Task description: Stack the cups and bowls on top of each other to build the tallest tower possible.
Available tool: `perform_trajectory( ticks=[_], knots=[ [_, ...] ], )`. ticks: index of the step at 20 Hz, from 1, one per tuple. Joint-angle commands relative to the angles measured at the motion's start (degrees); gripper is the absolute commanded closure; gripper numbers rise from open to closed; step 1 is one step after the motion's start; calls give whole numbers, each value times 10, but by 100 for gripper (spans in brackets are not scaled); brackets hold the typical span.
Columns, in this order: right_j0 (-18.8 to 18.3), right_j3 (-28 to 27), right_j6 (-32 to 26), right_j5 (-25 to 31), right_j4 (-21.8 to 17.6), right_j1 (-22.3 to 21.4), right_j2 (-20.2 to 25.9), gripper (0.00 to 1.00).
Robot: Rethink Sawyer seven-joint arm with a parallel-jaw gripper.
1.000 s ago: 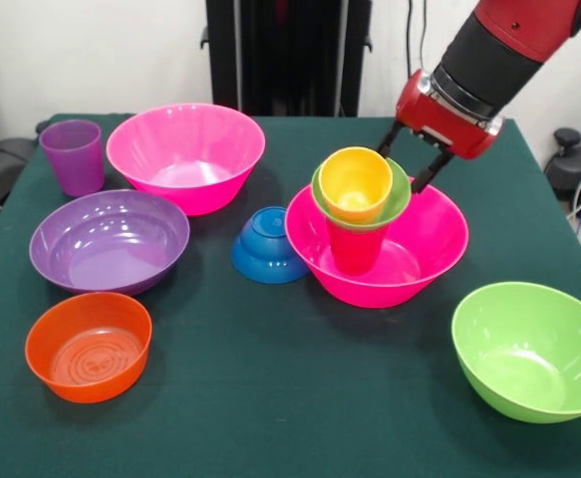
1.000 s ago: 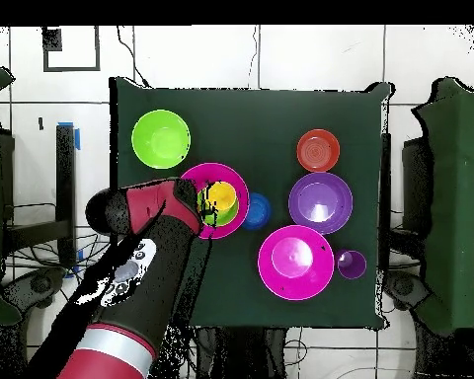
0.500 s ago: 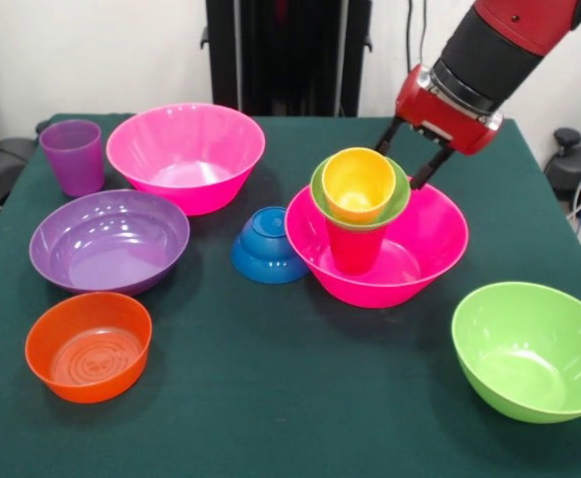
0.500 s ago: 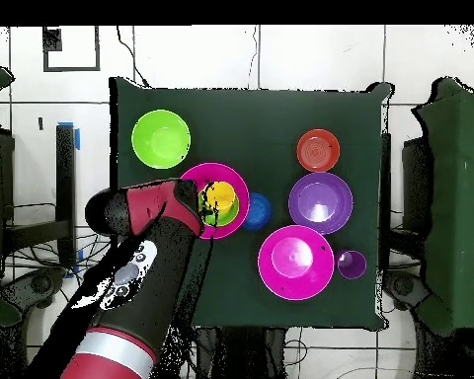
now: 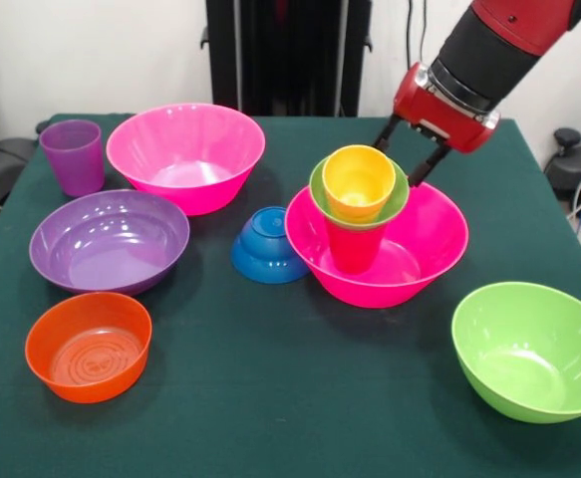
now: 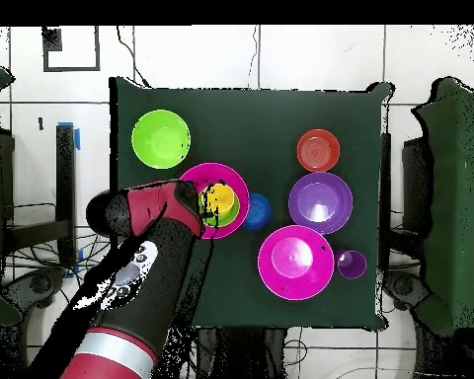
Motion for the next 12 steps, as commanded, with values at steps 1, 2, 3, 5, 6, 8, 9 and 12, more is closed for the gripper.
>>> perform_trajectory(
  ticks=[1,2,3,5,6,8,9,12],
  knots=[
    [-6,24,50,71,9,1,55,0],
    [-6,25,51,78,10,0,54,0],
    [-7,22,50,83,10,1,55,0],
    [-8,21,48,96,11,0,56,0],
    [-7,24,49,100,11,-2,56,0],
    [-5,29,51,109,12,-7,55,0],
    [-4,31,51,113,13,-9,55,0],
    [-2,41,54,115,12,-13,56,0]
  ],
)
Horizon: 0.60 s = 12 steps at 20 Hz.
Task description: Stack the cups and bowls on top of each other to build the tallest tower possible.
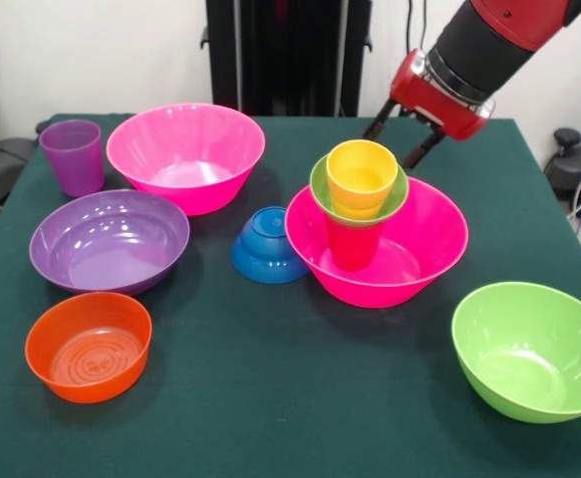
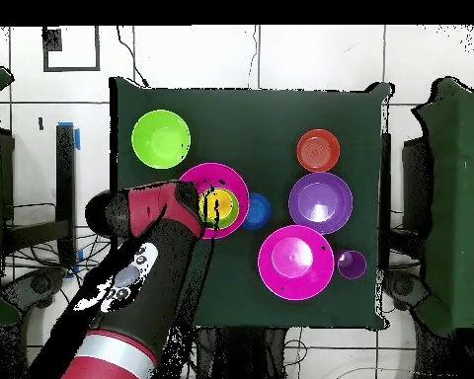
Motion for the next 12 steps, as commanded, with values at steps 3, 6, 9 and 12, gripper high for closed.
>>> perform_trajectory(
  ticks=[3,6,9,12],
  knots=[
    [-5,33,54,65,11,-6,58,0],
    [-7,27,55,69,11,-1,59,0],
    [-8,21,54,77,11,1,59,0],
    [-9,18,53,80,11,3,61,0]
  ],
)
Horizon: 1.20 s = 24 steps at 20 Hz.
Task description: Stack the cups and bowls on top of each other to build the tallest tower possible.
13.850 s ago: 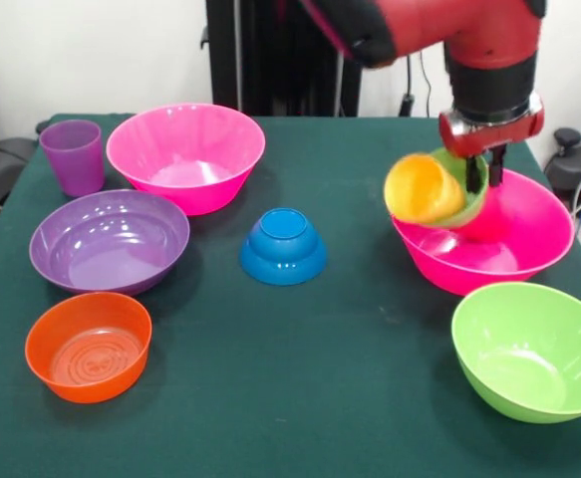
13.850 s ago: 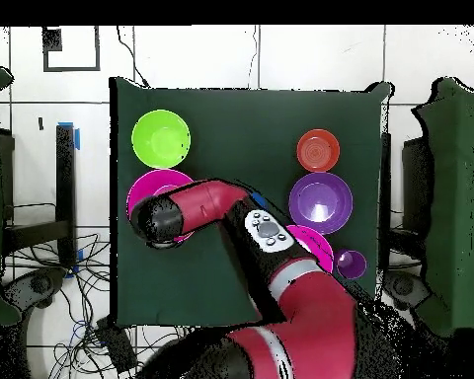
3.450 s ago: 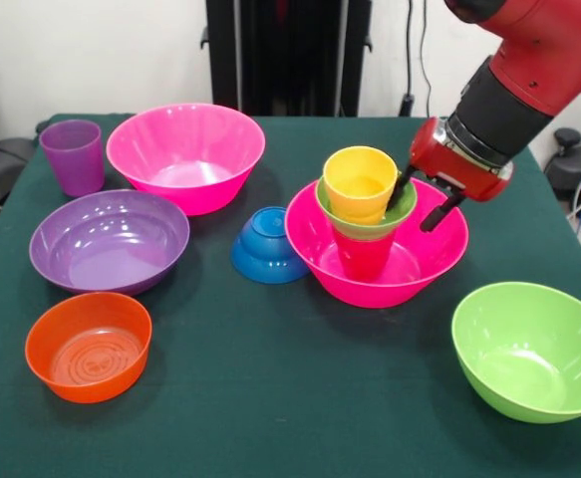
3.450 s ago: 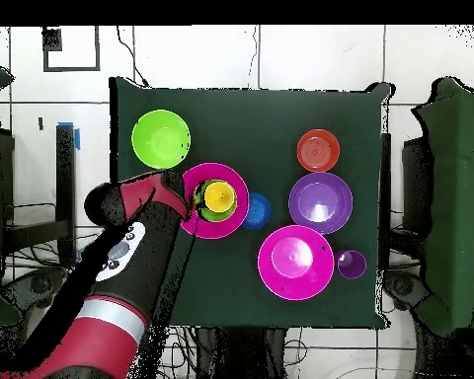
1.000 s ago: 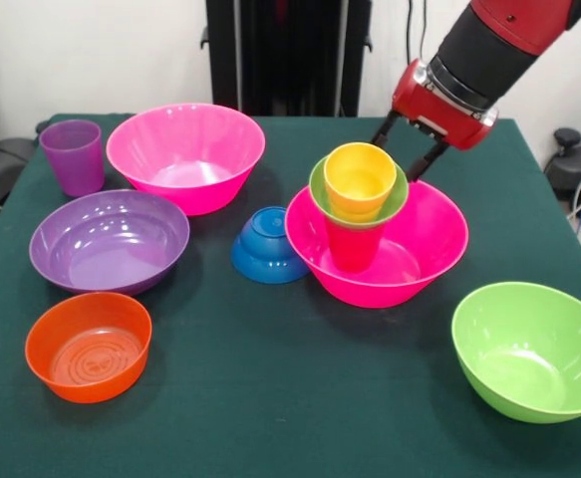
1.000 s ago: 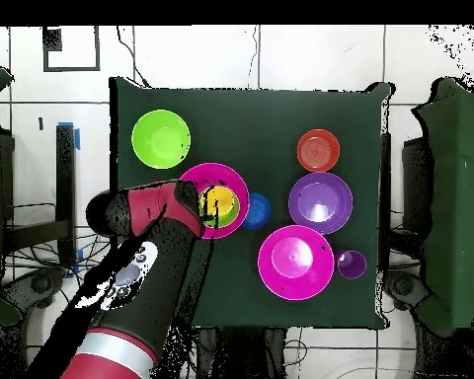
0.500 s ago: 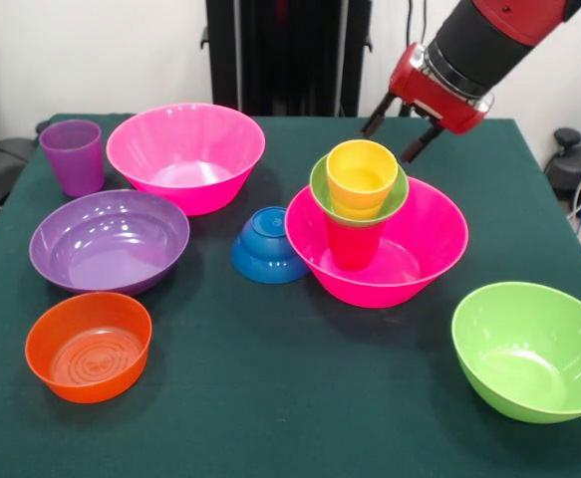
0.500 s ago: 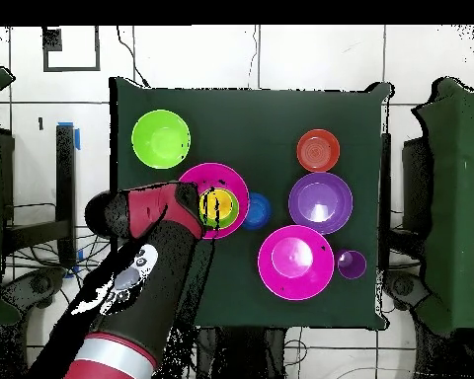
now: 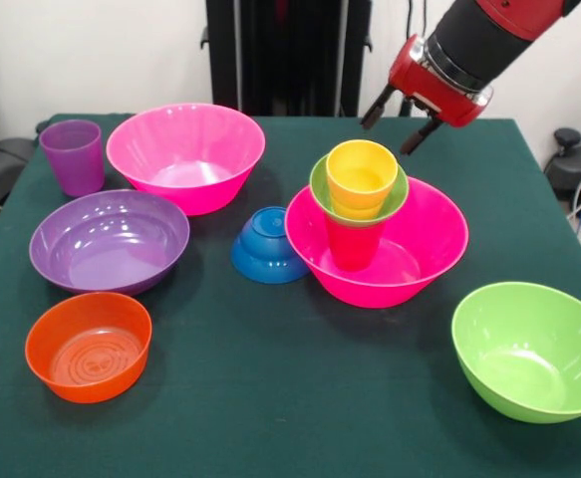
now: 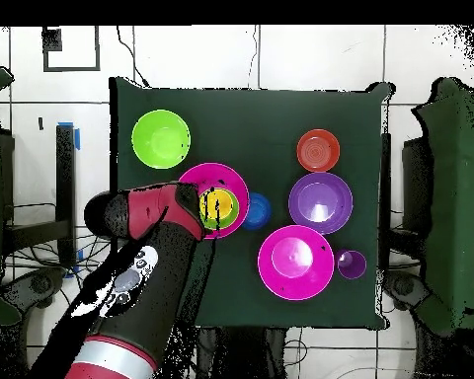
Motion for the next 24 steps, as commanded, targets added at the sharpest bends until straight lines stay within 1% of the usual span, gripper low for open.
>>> perform_trajectory(
  ticks=[1,5,9,13,16,20,24],
  knots=[
    [-11,10,51,51,11,12,61,0],
    [-18,10,35,62,10,1,66,0],
    [-19,8,13,116,1,-18,61,0],
    [-27,3,-12,136,-9,-32,63,0],
    [-44,-13,-43,148,-13,-54,73,0],
    [-71,-52,-86,196,-16,-82,90,0],
    [-111,-73,-135,241,-7,-123,119,0]
  ],
)
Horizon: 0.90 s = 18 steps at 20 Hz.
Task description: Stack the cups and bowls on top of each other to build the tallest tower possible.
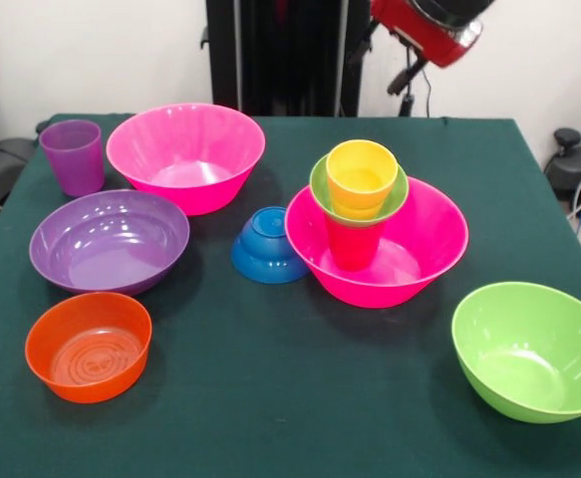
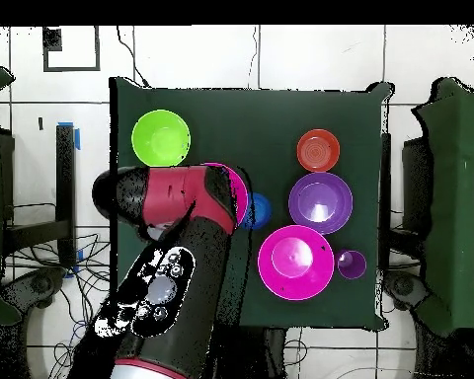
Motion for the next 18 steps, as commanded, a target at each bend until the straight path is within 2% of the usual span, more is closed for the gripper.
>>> perform_trajectory(
  ticks=[1,5,6,10,18],
  knots=[
    [-57,-56,-148,92,-4,-59,107,0],
    [-106,-82,-183,130,6,-81,151,0],
    [-120,-83,-180,127,1,-87,172,100],
    [-144,-80,-166,108,22,-89,194,100],
    [-175,-59,-144,30,4,-81,231,100]
  ],
)
